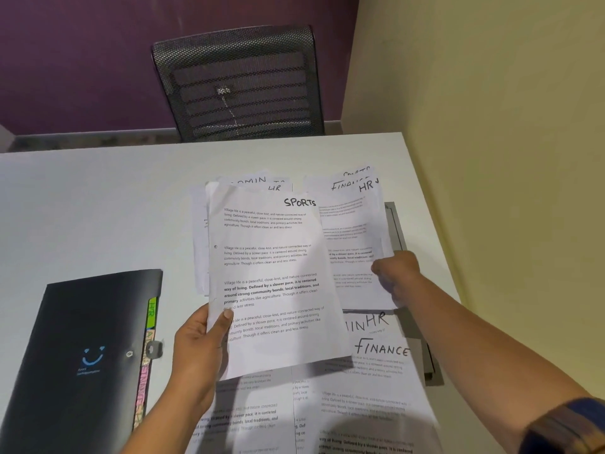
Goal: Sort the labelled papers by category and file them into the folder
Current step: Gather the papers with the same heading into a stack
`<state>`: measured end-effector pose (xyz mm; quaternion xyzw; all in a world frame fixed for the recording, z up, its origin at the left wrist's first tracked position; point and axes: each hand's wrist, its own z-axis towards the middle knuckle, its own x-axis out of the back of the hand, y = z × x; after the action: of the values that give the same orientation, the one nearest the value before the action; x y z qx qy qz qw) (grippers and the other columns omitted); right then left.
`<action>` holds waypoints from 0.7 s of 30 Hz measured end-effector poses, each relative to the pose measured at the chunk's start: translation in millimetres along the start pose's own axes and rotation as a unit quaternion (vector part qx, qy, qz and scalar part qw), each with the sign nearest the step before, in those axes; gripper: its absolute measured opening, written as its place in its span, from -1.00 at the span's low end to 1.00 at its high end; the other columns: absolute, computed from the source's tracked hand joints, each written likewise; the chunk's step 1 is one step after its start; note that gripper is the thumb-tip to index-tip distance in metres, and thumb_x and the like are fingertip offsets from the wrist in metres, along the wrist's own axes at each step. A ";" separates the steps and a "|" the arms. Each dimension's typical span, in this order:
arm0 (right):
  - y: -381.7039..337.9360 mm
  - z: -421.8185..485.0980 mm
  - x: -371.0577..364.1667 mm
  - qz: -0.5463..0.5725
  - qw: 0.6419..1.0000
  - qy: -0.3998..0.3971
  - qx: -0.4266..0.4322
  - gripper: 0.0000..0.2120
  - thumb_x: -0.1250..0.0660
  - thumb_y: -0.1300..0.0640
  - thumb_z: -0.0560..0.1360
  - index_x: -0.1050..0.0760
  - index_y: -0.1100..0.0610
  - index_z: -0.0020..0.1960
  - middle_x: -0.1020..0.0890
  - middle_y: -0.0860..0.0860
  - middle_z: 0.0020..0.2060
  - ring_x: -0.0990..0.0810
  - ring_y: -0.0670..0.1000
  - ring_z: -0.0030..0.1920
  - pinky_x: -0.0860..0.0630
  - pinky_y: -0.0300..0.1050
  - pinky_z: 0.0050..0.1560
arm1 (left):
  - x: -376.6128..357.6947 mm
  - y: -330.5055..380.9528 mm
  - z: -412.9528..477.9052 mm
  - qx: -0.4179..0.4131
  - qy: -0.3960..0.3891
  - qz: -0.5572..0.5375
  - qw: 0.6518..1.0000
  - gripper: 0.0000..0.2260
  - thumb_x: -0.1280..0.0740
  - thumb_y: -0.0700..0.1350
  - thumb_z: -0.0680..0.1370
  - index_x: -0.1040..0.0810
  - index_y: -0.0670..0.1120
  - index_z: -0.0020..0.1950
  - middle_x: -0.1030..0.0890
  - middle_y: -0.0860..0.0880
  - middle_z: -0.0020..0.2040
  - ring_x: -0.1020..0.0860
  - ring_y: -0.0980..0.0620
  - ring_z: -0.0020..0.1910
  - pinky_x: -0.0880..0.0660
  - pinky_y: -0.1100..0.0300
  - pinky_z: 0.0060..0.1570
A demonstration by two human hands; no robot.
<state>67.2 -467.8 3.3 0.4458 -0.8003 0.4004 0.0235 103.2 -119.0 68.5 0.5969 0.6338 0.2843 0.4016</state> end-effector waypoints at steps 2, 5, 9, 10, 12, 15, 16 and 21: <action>-1.6 0.5 9.4 0.001 1.000 -0.005 0.008 -0.63 -0.48 0.42 0.34 -0.60 0.28 0.14 -0.70 0.25 -0.08 -0.64 0.15 -0.26 -0.64 0.02 -0.11 | -2.4 -0.2 -1.0 -0.003 -0.004 -0.001 1.000 -0.78 -0.30 -0.30 0.60 -0.64 -0.06 0.13 -0.73 -0.05 0.07 -0.69 0.02 0.09 -0.59 0.21 0.09; 0.8 0.3 21.5 -0.005 1.000 -0.007 0.029 -0.63 -0.57 0.38 0.31 -0.61 0.21 0.07 -0.70 0.18 -0.08 -0.68 0.16 -0.19 -0.67 0.13 -0.06 | -5.1 0.3 -2.2 -0.007 -0.007 0.008 1.000 -0.78 -0.32 -0.29 0.59 -0.65 -0.03 0.10 -0.74 -0.02 0.05 -0.69 0.06 0.06 -0.60 0.29 0.01; -0.8 -4.4 29.8 -0.010 0.998 0.016 0.063 -0.76 -0.57 0.14 0.36 -0.62 0.07 -0.02 -0.68 -0.01 -0.21 -0.68 0.07 -0.20 -0.63 -0.11 -0.18 | -6.5 0.9 -2.7 -0.009 -0.012 0.008 1.000 -0.77 -0.32 -0.29 0.59 -0.64 -0.03 0.13 -0.73 -0.02 0.06 -0.69 0.06 0.07 -0.61 0.30 0.01; -2.6 -3.7 31.3 0.000 0.998 0.016 0.059 -0.82 -0.51 0.15 0.40 -0.62 0.09 -0.02 -0.68 0.00 -0.20 -0.66 0.07 -0.21 -0.60 -0.14 -0.21 | -6.7 1.0 -3.1 -0.010 -0.014 0.007 1.000 -0.77 -0.31 -0.29 0.59 -0.64 -0.03 0.14 -0.73 -0.02 0.06 -0.69 0.06 0.07 -0.61 0.28 0.02; -5.0 -1.8 35.3 0.008 0.999 0.008 0.043 -0.89 -0.40 0.26 0.43 -0.63 0.18 -0.05 -0.68 0.08 -0.15 -0.63 0.09 -0.23 -0.56 -0.15 -0.25 | -6.3 1.4 -4.0 -0.011 -0.013 0.009 1.000 -0.77 -0.32 -0.29 0.59 -0.64 -0.03 0.15 -0.73 -0.02 0.07 -0.68 0.06 0.09 -0.59 0.22 0.11; -4.2 -3.6 42.9 -0.033 0.997 0.022 0.062 -0.91 -0.49 0.26 0.39 -0.58 0.15 -0.18 -0.68 0.11 -0.15 -0.65 0.13 -0.20 -0.57 -0.10 -0.22 | -4.0 1.9 -5.6 -0.011 -0.009 0.010 1.000 -0.78 -0.32 -0.28 0.59 -0.64 -0.04 0.15 -0.73 -0.01 0.06 -0.68 0.05 0.09 -0.56 0.17 0.18; -3.8 -5.5 45.4 -0.060 0.994 0.036 0.080 -0.85 -0.55 0.18 0.38 -0.56 0.11 -0.21 -0.67 0.07 -0.18 -0.66 0.13 -0.20 -0.59 -0.07 -0.22 | -3.0 2.2 -6.4 -0.010 -0.010 0.011 1.000 -0.78 -0.33 -0.28 0.59 -0.64 -0.04 0.15 -0.73 -0.01 0.06 -0.69 0.05 0.08 -0.56 0.17 0.16; -13.0 -18.1 55.8 -0.162 0.975 0.092 0.119 -0.65 -0.34 -0.13 0.56 -0.59 0.19 -0.04 -0.68 0.13 -0.16 -0.68 0.20 -0.17 -0.65 0.05 -0.10 | -0.4 2.1 -10.6 -0.011 -0.014 0.008 1.000 -0.80 -0.33 -0.27 0.60 -0.64 -0.05 0.15 -0.74 -0.02 0.05 -0.70 0.06 0.04 -0.61 0.27 0.02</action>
<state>37.3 -498.3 45.7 0.5302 -0.6583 0.5231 0.1085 95.3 -117.9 75.8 0.6017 0.6200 0.2862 0.4143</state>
